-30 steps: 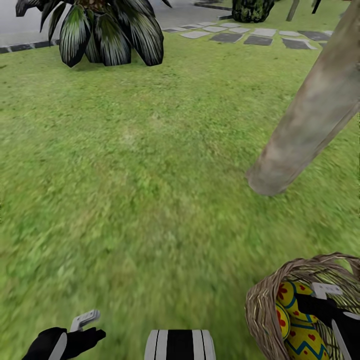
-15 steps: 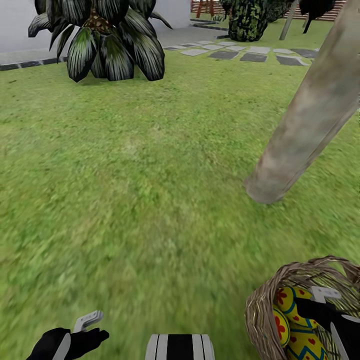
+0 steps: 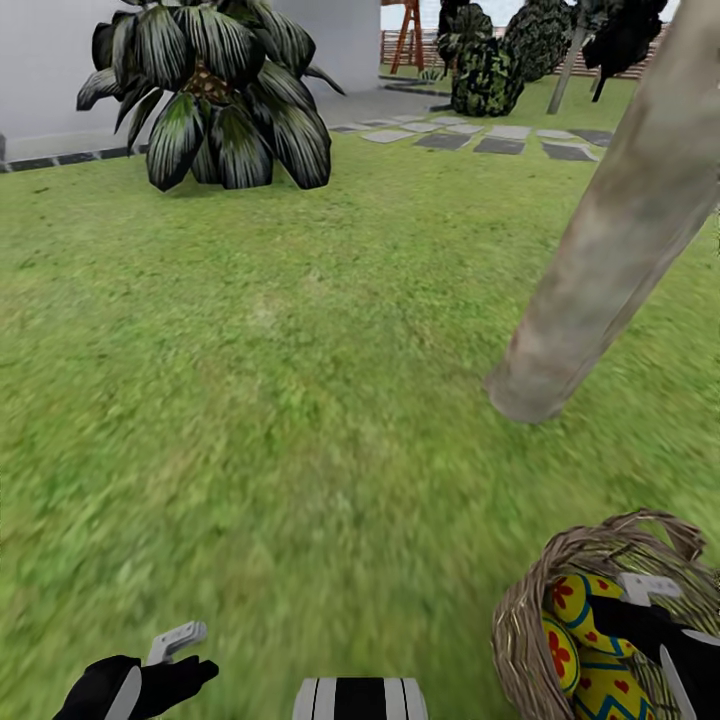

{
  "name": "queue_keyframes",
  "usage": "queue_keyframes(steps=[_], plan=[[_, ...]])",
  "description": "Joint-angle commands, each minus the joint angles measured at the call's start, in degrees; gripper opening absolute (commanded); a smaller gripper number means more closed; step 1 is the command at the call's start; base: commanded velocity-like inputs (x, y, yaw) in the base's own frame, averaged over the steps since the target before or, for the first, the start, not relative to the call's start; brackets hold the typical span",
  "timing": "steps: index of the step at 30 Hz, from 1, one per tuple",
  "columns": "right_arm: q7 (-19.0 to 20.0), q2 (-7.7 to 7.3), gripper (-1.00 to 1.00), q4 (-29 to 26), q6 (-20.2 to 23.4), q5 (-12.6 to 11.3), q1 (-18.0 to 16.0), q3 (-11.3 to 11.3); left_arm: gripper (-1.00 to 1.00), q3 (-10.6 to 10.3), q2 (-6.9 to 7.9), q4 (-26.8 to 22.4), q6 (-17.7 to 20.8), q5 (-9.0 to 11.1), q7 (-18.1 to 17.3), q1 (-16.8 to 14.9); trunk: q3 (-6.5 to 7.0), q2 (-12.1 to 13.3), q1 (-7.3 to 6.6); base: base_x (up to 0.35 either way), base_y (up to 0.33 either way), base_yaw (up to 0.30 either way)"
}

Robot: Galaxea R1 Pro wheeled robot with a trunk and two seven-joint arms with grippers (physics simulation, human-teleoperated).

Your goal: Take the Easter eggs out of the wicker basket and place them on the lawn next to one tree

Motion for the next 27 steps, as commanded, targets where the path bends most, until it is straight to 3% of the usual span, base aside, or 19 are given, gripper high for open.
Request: queue_keyframes(steps=[1, 6, 20, 27], plan=[[0.5, 0.01, -1.00, -0.1, 0.3, 0.4, -0.1, -0.1, 1.00, 0.1, -0.02, 0.0, 0.3, -0.2, -0.3, 0.0, 0.19, 0.0, -0.03, -0.173, 0.000, 0.000], [0.6, 0.01, -1.00, -0.1, 0.3, 0.3, 0.0, -0.1, 1.00, 0.0, -0.02, 1.1, 0.3, -0.2, -0.4, 0.0, 1.30, 0.1, -0.16, -0.234, -0.034, 0.000], [0.6, 0.09, -1.00, 0.0, 0.3, 0.3, 0.0, -0.1, 1.00, 0.0, -0.02, 1.0, 0.3, -0.2, -0.5, 0.0, 4.40, 0.3, -0.52, -0.004, -0.001, 0.000], [0.6, 0.04, -1.00, 0.4, 0.3, 0.4, 0.0, -0.1, 1.00, 0.0, -0.09, 1.0, 0.2, -0.2, -0.5, 0.0, 5.95, 0.3, -0.70, -0.221, 0.018, 0.000]])
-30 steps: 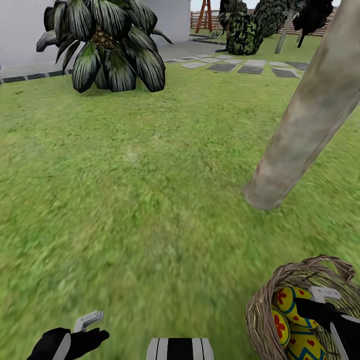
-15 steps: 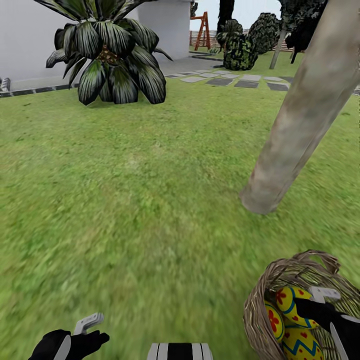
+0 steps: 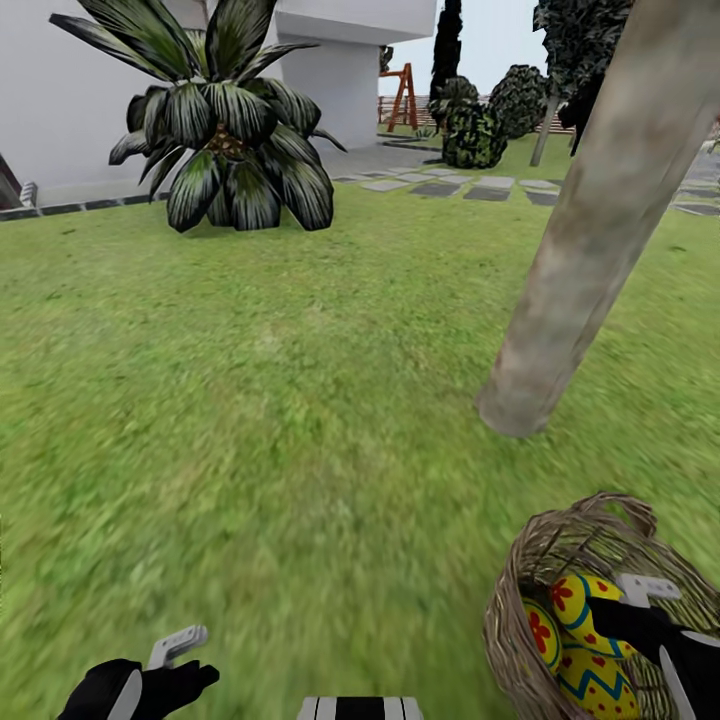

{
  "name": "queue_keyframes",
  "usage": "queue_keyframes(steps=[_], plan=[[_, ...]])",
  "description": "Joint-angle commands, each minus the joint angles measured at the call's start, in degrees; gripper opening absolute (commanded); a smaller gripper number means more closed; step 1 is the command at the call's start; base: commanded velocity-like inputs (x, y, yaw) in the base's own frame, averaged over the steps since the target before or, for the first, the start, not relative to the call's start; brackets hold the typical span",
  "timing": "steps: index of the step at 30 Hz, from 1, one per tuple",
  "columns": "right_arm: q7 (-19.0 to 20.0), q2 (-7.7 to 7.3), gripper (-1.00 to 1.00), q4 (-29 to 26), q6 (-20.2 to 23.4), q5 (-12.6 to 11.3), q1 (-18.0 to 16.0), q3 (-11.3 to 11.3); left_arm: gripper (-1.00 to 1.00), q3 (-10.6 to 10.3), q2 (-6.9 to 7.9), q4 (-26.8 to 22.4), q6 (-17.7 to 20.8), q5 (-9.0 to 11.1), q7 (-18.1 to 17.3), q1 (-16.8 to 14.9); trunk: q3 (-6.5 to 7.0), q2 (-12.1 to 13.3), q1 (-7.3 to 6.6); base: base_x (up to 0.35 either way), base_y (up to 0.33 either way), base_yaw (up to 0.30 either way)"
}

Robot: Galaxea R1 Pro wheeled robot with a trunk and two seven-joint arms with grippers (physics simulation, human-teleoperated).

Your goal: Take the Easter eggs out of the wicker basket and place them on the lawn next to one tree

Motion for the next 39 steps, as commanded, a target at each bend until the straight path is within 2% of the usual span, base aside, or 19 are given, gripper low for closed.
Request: queue_keyframes(steps=[1, 10, 15, 22, 24, 26, 28, 29, 30, 31, 32, 33, 34, 35, 37, 39], plan=[[0.4, 0.00, -1.00, 0.0, 0.3, 0.4, 0.0, -0.1, 1.00, 0.1, -0.03, 0.0, 0.3, -0.2, -0.3, 0.0, 0.18, 0.0, -0.05, -0.100, 0.000, 0.000], [0.4, 0.10, -1.00, 0.3, 0.3, 0.4, 0.0, -0.1, 1.00, 0.2, 0.13, -0.1, -0.1, -0.1, -0.4, 0.0, 2.18, 0.1, -0.28, -0.010, 0.000, 0.000], [0.4, 1.23, -1.00, 0.3, 0.2, 0.6, 0.0, -0.1, 1.00, 0.2, 0.14, -0.1, -0.1, 0.0, -0.5, 0.0, 3.29, 0.2, -0.41, 0.000, 0.000, 0.000], [0.3, 1.17, -1.00, 0.3, 0.7, 0.8, 0.0, -0.1, 1.00, 0.2, 0.11, -0.1, -0.1, -0.1, -0.4, 0.0, 4.84, 0.3, -0.59, 0.000, 0.000, 0.000], [0.2, 1.21, -1.00, 0.2, 2.2, 4.9, 0.0, 0.7, 1.00, 0.2, 0.06, -0.1, -0.1, -0.2, -0.4, 0.0, 5.28, 0.3, -0.64, 0.000, 0.000, 0.000], [1.4, 1.18, -1.00, 0.0, 3.0, 6.9, 0.0, 2.2, 1.00, 0.2, 0.05, 0.0, -0.1, -0.2, -0.4, 0.0, 5.72, 0.3, -0.69, 0.000, 0.000, 0.000], [7.9, 0.92, -1.00, -0.1, 3.1, 7.7, 0.0, 3.3, 1.00, 0.2, 0.06, 0.0, 0.0, -0.2, -0.4, 0.0, 6.17, 0.4, -0.74, 0.000, 0.000, 0.009], [15.1, 0.52, -1.00, 0.0, 2.9, 8.9, 0.0, 3.3, 1.00, 0.2, 0.05, 0.0, 0.0, -0.2, -0.5, 0.0, 6.39, 0.4, -0.77, 0.000, 0.000, 0.044], [19.4, 0.27, -1.00, 0.0, 2.8, 10.5, 0.0, 3.2, 1.00, 0.2, 0.05, 0.0, 0.0, -0.2, -0.5, 0.0, 6.61, 0.4, -0.80, 0.000, 0.000, 0.022], [22.0, 0.15, -1.00, 0.0, 3.0, 12.6, -0.1, 3.2, 1.00, 0.2, 0.05, 0.0, 0.0, -0.2, -0.5, 0.0, 6.83, 0.4, -0.82, 0.000, 0.000, 0.011], [23.4, 0.47, -1.00, 0.1, 4.0, 15.7, 0.0, 3.2, 1.00, 0.2, 0.05, 0.0, 0.0, -0.2, -0.5, 0.0, 7.05, 0.4, -0.85, 0.000, 0.000, 0.005], [23.4, 0.83, -1.00, 0.1, 7.7, 19.2, 0.0, 3.3, 1.00, 0.2, 0.05, 0.0, 0.0, -0.2, -0.5, 0.0, 7.27, 0.4, -0.87, 0.000, 0.000, 0.002], [23.1, 1.33, -1.00, -0.1, 16.7, 24.8, 0.0, 3.5, 1.00, 0.2, 0.05, 0.0, 0.1, -0.2, -0.5, 0.0, 7.50, 0.4, -0.90, 0.000, 0.000, 0.000], [23.0, 1.63, -1.00, -0.4, 21.7, 28.4, 0.0, 4.6, 1.00, 0.2, 0.05, 0.0, 0.1, -0.2, -0.5, 0.0, 7.72, 0.5, -0.93, 0.000, 0.000, 0.000], [22.9, 1.94, -1.00, -1.1, 23.5, 30.4, 0.0, 6.0, 1.00, 0.2, 0.05, 0.0, 0.1, -0.2, -0.5, 0.0, 8.16, 0.5, -0.98, 0.000, 0.000, 0.000], [22.9, 2.14, -1.00, -2.3, 23.9, 30.9, 0.0, 6.1, 1.00, 0.2, 0.05, 0.0, 0.1, -0.2, -0.4, 0.0, 8.60, 0.5, -1.03, 0.000, 0.000, 0.000]])
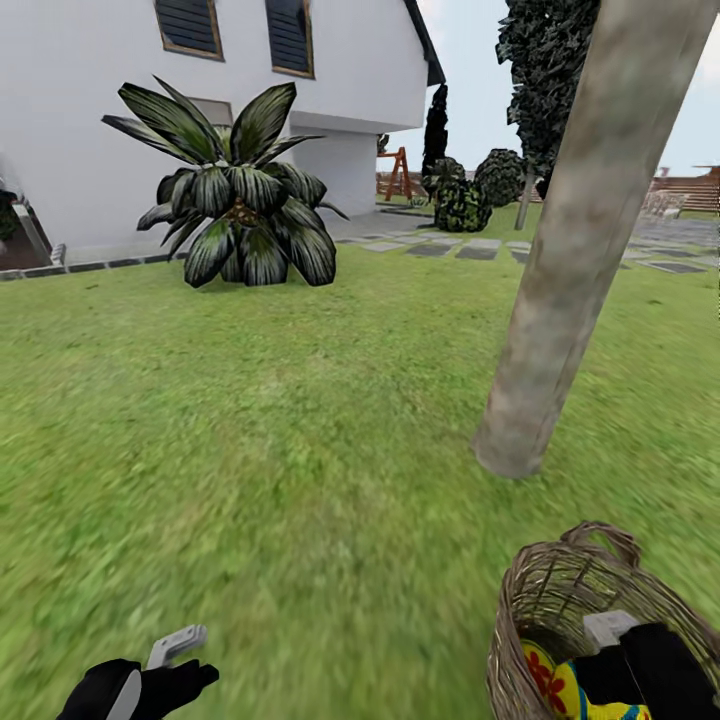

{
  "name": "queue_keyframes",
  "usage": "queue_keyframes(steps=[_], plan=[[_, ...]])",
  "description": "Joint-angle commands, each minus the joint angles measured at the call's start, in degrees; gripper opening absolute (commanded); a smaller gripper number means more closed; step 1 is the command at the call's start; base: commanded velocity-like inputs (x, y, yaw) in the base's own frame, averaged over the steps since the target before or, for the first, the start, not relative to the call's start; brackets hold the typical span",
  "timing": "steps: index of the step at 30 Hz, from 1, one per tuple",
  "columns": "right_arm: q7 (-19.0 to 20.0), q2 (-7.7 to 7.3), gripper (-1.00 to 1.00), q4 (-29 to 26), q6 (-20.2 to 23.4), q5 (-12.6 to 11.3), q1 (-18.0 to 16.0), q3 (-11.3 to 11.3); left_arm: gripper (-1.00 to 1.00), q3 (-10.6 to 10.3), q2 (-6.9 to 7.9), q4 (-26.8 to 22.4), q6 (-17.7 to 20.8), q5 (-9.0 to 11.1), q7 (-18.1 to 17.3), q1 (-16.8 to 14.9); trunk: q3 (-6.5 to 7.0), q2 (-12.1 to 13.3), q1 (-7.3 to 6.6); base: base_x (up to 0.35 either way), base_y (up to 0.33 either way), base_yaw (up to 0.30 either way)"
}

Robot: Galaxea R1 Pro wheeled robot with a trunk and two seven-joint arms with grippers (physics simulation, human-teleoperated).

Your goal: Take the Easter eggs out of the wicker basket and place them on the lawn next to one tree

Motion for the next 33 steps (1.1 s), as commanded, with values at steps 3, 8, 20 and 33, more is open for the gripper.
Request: queue_keyframes(steps=[3, 8, 20, 33], plan=[[0.5, 0.14, -1.00, -0.4, 0.2, 0.9, 0.0, -0.1, 1.00, 0.1, -0.02, 0.0, 0.3, -0.2, -0.3, 0.0, 0.62, 0.0, -0.09, 0.000, 0.000, 0.000], [0.0, 0.06, -1.00, -0.5, 0.2, 0.9, 0.0, -1.2, 1.00, 0.1, -0.02, 0.0, 0.3, -0.2, -0.3, 0.0, 1.73, 0.1, -0.22, 0.000, 0.000, 0.000], [-28.8, 8.41, -1.00, -1.8, -1.2, -4.1, 0.0, -3.8, 1.00, 0.0, -1.03, 1.1, 0.2, -0.3, -0.2, 0.0, 4.38, 0.2, -0.52, 0.000, 0.000, 0.000], [-31.0, 9.74, -1.00, -1.4, 0.8, -6.1, 0.0, -1.6, 1.00, 0.1, -1.22, 1.2, 0.2, -0.3, 0.1, 0.0, 7.26, 0.4, -0.86, 0.000, 0.000, 0.000]])
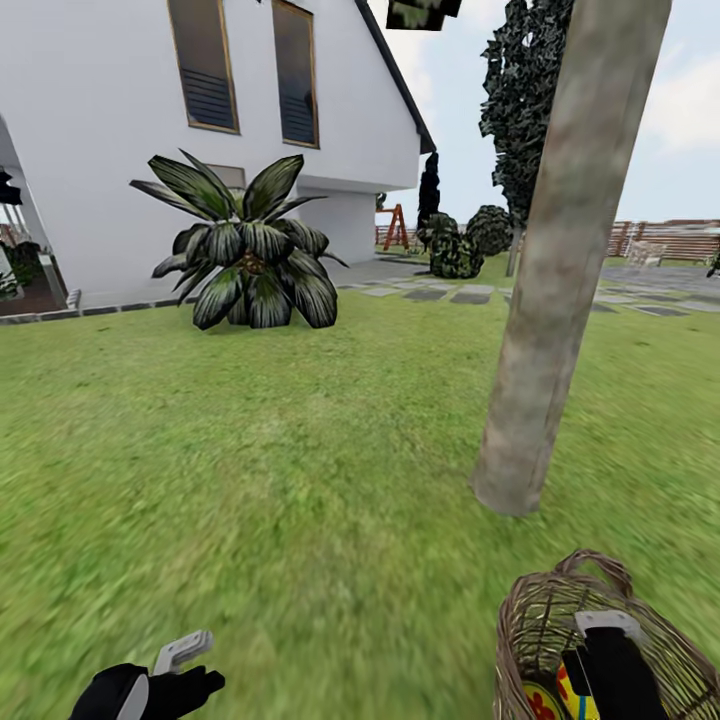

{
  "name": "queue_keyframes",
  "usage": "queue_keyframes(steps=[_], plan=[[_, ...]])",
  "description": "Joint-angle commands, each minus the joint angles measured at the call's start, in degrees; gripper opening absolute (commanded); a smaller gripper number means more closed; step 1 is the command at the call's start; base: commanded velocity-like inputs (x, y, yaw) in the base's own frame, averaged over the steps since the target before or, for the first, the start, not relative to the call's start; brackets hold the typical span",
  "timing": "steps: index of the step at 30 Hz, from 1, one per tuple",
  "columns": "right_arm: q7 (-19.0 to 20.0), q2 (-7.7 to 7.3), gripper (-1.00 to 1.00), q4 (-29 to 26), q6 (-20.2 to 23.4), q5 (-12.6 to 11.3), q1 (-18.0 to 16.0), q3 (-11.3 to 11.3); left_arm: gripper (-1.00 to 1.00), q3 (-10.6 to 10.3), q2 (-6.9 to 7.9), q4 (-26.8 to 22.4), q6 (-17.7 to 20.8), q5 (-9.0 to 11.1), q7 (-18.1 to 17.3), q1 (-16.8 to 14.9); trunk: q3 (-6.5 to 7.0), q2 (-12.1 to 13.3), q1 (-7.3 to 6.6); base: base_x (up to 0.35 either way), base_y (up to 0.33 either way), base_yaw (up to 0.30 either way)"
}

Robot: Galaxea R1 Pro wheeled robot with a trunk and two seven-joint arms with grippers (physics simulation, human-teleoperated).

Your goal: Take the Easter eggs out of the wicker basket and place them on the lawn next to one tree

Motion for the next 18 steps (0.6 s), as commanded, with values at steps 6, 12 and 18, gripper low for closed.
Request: queue_keyframes(steps=[6, 12, 18], plan=[[-8.0, 4.98, -1.00, -0.3, -0.6, -5.6, 0.0, 2.3, 1.00, 0.1, -0.05, 0.0, 0.2, -0.2, -0.3, 0.0, 1.11, 1.6, -0.95, 0.000, 0.000, 0.000], [-18.7, 5.65, -1.00, 0.4, 0.1, -18.4, 0.0, 6.8, 1.00, 0.1, -0.05, 0.0, 0.2, -0.2, -0.4, 0.0, 2.19, 4.0, -2.26, 0.000, 0.000, 0.000], [-18.7, 5.32, -1.00, 0.6, 0.1, -18.6, -0.1, 7.1, 1.00, 0.1, -0.05, 0.0, 0.2, -0.2, -0.5, 0.0, 3.26, 6.4, -3.58, 0.000, 0.000, 0.000]])
